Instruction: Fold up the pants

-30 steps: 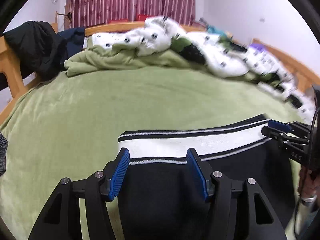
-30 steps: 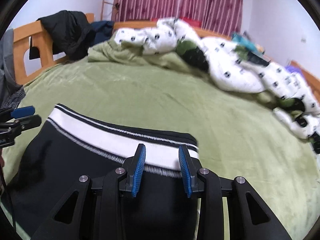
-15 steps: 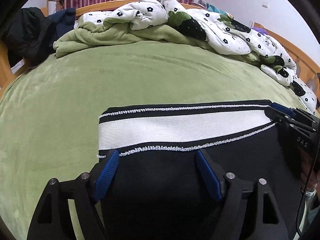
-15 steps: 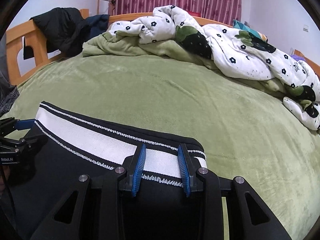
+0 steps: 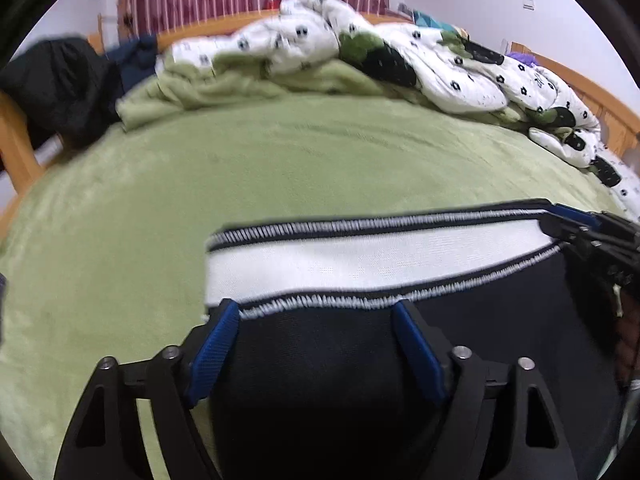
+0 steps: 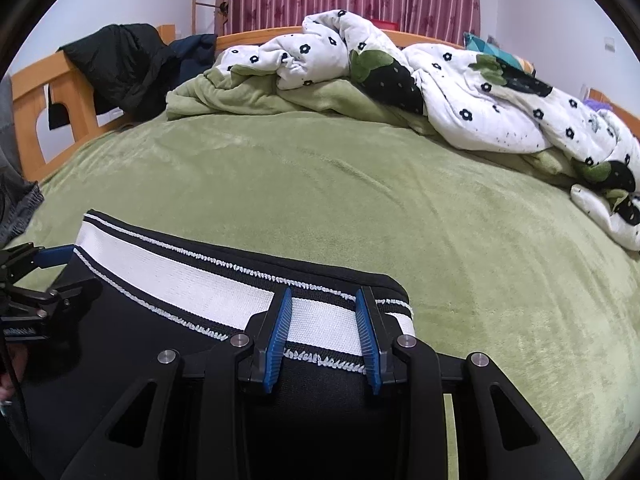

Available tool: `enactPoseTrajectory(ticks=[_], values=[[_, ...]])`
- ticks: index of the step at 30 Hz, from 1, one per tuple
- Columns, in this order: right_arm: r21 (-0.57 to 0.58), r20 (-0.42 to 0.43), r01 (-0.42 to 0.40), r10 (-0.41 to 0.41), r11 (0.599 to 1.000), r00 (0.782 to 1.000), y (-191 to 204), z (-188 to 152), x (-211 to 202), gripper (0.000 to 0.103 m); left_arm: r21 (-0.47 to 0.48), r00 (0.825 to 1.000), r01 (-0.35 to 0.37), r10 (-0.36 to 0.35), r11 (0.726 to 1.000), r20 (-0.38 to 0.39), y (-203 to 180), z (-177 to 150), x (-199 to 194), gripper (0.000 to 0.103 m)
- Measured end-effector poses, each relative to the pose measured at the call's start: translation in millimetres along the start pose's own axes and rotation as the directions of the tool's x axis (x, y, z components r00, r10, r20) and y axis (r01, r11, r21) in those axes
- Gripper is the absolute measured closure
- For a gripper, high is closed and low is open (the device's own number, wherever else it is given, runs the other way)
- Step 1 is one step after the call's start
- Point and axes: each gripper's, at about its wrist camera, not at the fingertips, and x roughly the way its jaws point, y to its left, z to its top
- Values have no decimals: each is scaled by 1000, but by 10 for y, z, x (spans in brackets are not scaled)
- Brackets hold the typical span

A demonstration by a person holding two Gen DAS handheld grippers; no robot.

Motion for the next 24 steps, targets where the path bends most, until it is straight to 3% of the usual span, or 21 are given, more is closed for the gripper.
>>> enactPoseTrajectory(ticks=[2,3,4,6,7,9,13,19,22,24], values=[[64,37,-5,2,998,999,-118,57,-154,88,-44,997,-23,26,999,79,68,69,-117,30],[90,61,-4,-1,996,998,-170,72,-202,88,-95,994,-28,38,995,104,151,107,-139,30],[117,77,6,-15,993,997,-230,84,-227,88,-122,995,-13,26,992,99,205,121,-114,32],[110,12,-4,3,994,1000,-242,74,-86,84,-149,999,51,-48,987,20,269,84,87,32],[90,-25,-4,6,996,1000,-209,11,48,85,-156,999,39,-40,987,-5,280,57,161,31],[54,27,38,-40,998,999,-123,-45,63,86,-168,999,50,-48,985,12,302,67,129,31],[-4,9,102,-102,995,995,-8,-3,105,87,-164,999,37,-38,986,-2,289,66,168,31],[19,7,107,-107,994,994,-70,-8,104,89,-126,999,22,-26,992,-25,208,60,153,31],[-26,-9,181,-181,983,983,26,9,53,89,-120,991,99,-108,988,-78,208,54,99,33],[-34,-24,177,-178,984,984,53,6,-77,88,-138,978,161,-177,977,-109,202,-7,6,33]])
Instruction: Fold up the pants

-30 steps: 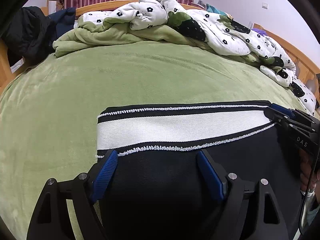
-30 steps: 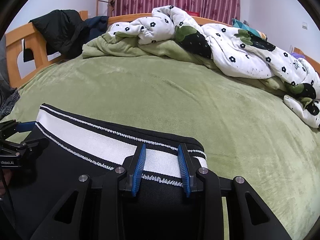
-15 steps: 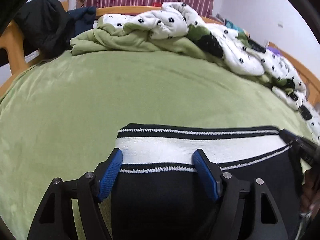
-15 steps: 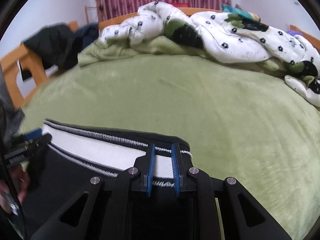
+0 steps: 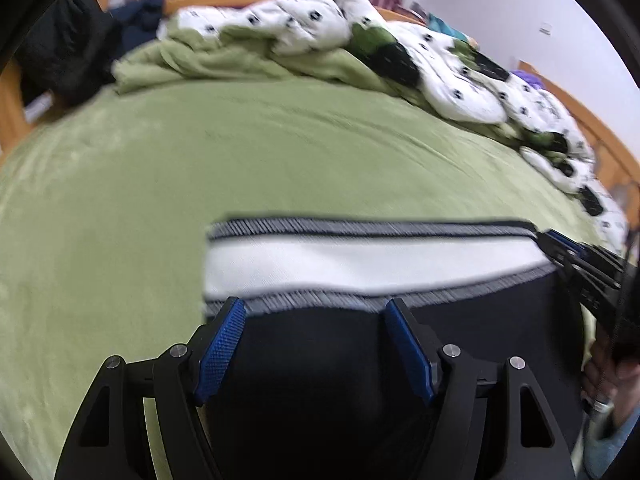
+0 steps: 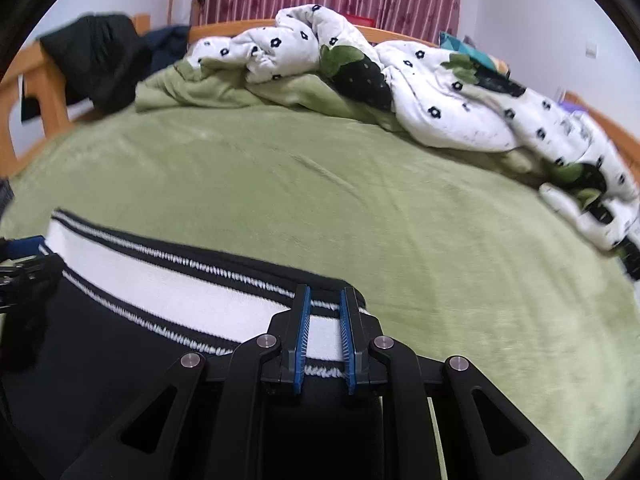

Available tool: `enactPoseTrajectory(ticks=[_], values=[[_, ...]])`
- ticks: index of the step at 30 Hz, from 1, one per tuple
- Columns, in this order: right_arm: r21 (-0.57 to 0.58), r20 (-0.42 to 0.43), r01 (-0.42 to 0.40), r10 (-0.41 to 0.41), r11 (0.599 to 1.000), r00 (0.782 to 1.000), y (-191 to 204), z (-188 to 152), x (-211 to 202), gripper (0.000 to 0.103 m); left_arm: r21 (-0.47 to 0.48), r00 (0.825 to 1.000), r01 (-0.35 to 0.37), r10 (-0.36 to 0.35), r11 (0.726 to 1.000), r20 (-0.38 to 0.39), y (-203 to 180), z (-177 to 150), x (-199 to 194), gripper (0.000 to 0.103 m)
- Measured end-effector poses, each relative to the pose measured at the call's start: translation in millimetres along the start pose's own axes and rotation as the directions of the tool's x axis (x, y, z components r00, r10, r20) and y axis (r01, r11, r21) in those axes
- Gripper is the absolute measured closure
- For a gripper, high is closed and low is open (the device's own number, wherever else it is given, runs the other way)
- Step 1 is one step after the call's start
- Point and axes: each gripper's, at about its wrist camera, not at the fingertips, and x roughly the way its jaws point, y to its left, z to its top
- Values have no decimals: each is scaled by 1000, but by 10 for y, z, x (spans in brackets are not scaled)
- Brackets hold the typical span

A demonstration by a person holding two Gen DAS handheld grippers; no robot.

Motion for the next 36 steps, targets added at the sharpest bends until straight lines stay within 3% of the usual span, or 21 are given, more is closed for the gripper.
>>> enactPoseTrajectory(ticks=[3,5,7,10,15,21,23,26,28,29,31,36], values=[[72,1,-144,144,987,990,-84,-139,-260,87,-24,994,101,-102,995,-40,-5,-250,-206,33],[108,-19,-226,229,968,973,-87,-328,-394,85,-18,992,118,-119,993,-43,-12,-443,-343,33],[74,-19,-184,186,980,982,-4,-556,-523,81,16,992,117,-116,993,-43,-42,-727,-504,33],[-14,-5,-126,126,992,992,114,-765,-723,78,-23,992,127,-127,992,-11,-19,-1209,-728,33],[99,-65,-197,204,975,977,30,-1222,-943,77,64,999,5,-8,998,51,-174,-1742,-1088,33],[95,-86,-159,167,983,982,88,-1496,-1173,78,-23,1000,3,-3,1000,-23,-80,-1819,-1199,32],[111,-108,-154,166,982,980,66,-1460,-1240,77,21,997,-74,75,997,-34,-181,-1759,-1310,34],[125,-232,-36,65,991,970,95,-1226,-1351,78,57,990,-137,138,989,-9,-319,-1650,-1520,35],[183,-186,-84,119,980,975,68,-1040,-1510,77,40,991,-129,127,991,36,-417,-1543,-1684,35],[213,-115,-128,155,969,981,46,-960,-1603,73,32,992,-113,111,993,57,-434,-1500,-1724,33],[233,-34,-131,142,964,989,19,-942,-1663,63,18,991,-99,97,995,95,-425,-1469,-1743,33],[180,-96,-128,147,975,984,39,-1117,-1458,63,21,994,-103,103,994,19,-296,-1540,-1423,33]])
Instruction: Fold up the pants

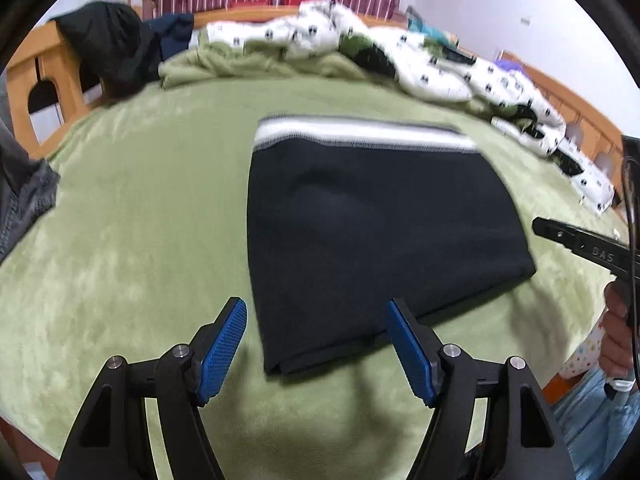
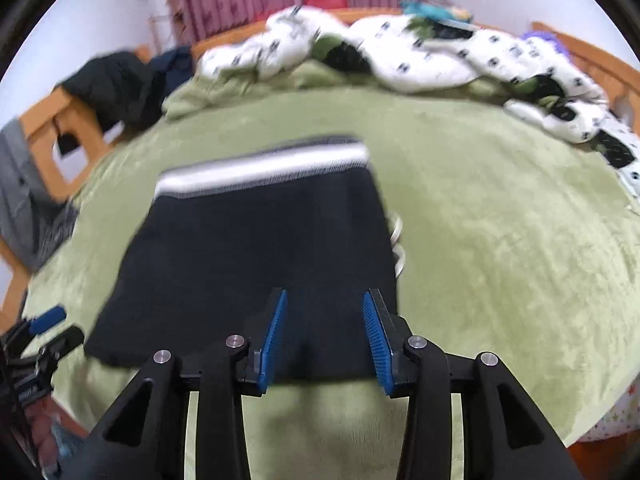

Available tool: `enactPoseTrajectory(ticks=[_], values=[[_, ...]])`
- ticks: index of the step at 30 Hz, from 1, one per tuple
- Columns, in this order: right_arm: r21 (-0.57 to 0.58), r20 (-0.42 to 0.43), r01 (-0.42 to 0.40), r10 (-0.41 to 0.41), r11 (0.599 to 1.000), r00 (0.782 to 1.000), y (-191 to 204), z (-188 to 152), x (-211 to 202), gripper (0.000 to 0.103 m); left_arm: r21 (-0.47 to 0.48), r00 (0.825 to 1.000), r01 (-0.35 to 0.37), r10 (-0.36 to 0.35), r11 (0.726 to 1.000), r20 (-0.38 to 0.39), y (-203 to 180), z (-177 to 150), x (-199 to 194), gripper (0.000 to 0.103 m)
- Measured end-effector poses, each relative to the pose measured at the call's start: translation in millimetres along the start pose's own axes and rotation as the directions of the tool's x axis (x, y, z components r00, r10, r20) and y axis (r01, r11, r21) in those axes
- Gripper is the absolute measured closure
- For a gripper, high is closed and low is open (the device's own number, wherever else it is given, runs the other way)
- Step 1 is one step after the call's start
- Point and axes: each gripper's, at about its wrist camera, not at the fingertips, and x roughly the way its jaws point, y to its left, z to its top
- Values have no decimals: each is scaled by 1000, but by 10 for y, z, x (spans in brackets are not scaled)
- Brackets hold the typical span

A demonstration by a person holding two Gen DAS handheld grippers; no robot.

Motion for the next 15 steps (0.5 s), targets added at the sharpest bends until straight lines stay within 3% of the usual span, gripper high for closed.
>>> enactPoseTrajectory(ticks=[3,8,15], values=[[-37,8,44,-44,998,999,14,-80,84,63,-13,1000,-17,17,1000,-15,27,13,142,33],[-65,-110,85,-91,994,990,-42,-277,449,63,-78,993,1,-10,997,-120,58,33,490,29],[-23,-51,43,-45,999,998,-139,-235,294,63,-134,993,21,-36,991,-110,89,58,469,30]])
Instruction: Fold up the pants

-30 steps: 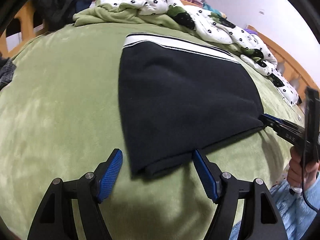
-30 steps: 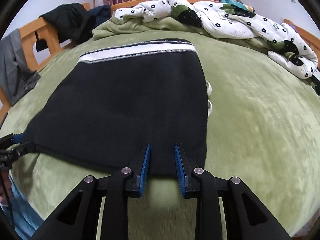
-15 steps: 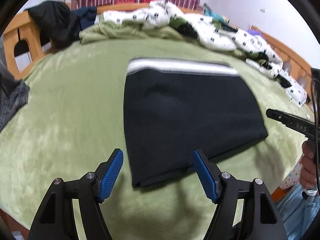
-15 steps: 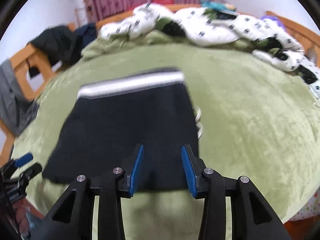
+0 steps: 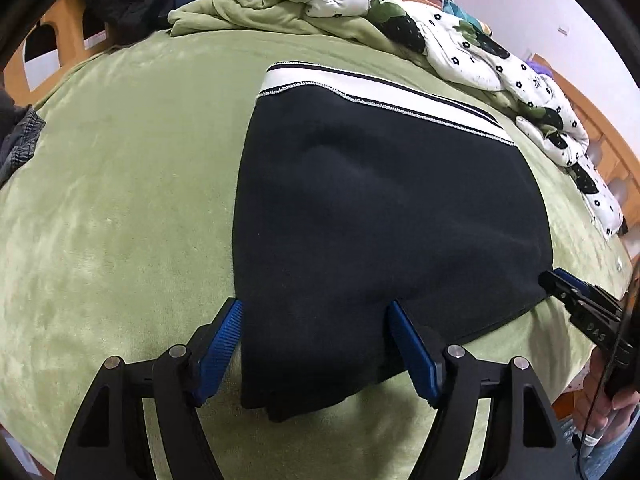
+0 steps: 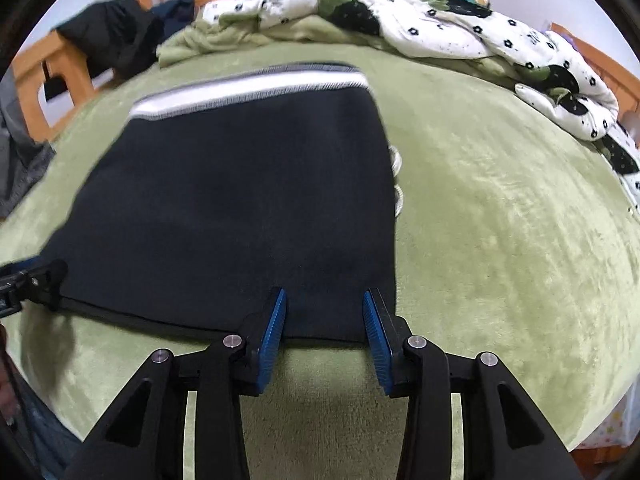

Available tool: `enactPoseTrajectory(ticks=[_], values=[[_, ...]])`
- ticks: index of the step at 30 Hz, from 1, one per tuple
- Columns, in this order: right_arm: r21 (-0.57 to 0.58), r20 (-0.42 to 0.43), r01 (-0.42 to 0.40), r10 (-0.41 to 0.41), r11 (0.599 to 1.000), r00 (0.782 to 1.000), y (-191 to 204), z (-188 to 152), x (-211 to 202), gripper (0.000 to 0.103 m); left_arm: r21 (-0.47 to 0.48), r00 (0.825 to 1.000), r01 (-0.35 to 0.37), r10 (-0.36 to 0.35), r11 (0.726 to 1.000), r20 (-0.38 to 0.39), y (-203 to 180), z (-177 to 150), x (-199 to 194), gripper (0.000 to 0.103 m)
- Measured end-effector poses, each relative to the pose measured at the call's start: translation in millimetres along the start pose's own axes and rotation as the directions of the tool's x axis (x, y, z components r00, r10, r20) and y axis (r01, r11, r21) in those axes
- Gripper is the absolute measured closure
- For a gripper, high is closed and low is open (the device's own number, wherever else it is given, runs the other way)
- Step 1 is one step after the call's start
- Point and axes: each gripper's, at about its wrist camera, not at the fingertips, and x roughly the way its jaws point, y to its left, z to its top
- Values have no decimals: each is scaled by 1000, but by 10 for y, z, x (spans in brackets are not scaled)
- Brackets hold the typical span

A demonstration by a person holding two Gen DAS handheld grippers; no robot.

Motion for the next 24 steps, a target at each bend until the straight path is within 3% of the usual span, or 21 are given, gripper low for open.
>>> enactPoseTrajectory(ticks=[4,10,15,17,21,24], values=[[29,34,-16,15,999,999,-35,8,-14,63,-11,1000,-3,3,1000,3,-8,3,36,29],[0,-1,19,-19,1000,1000,33,31,176,63,3,1000,-2,2,1000,3,-12,17,53,28],[71,126,-80,70,994,990,-75,93,-34,63,38,997,-3,0,999,76,-78,4,-101,31],[80,139,-91,80,993,987,-65,107,-41,63,62,995,-5,-1,998,101,-121,-7,-132,31],[26,76,-30,28,999,997,92,89,158,63,64,999,-35,33,997,34,-114,11,37,28],[-50,94,54,-49,997,994,233,57,191,63,39,1000,-12,11,999,14,-83,33,91,27]])
